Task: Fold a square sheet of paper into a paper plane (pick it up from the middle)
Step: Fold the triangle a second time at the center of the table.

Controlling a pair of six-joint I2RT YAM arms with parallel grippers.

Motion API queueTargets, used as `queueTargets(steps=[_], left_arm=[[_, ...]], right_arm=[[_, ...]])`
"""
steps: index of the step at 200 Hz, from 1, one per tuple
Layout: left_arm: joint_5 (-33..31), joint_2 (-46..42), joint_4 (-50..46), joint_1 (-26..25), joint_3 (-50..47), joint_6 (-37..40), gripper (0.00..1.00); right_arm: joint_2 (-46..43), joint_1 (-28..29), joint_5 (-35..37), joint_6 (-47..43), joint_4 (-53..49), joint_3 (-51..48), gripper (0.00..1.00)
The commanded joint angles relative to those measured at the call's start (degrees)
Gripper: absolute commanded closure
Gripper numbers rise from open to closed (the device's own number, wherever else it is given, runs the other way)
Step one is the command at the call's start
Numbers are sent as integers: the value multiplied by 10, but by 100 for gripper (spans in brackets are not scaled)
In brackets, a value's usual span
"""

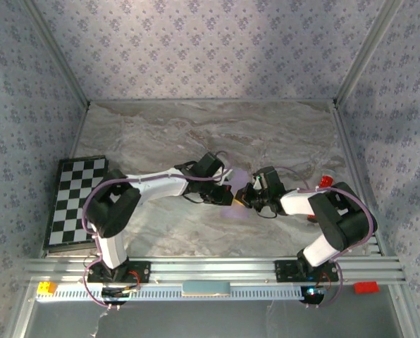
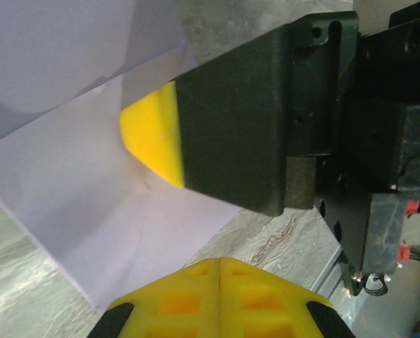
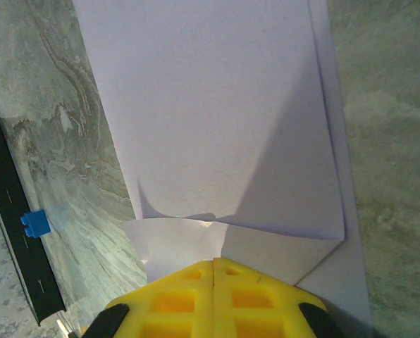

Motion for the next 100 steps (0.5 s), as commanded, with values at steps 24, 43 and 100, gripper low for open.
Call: queueTargets(steps=[24, 43, 100], left_arm=[[17, 48, -15, -10, 24, -1, 100], [12, 58, -16, -10, 18, -1, 100], [-12, 51, -6, -7, -35, 3, 100]], right_arm=[[13, -7, 41, -3, -62, -21, 100], [13, -7, 41, -4, -63, -21, 100], [16, -9, 42, -6, -66, -22, 100]])
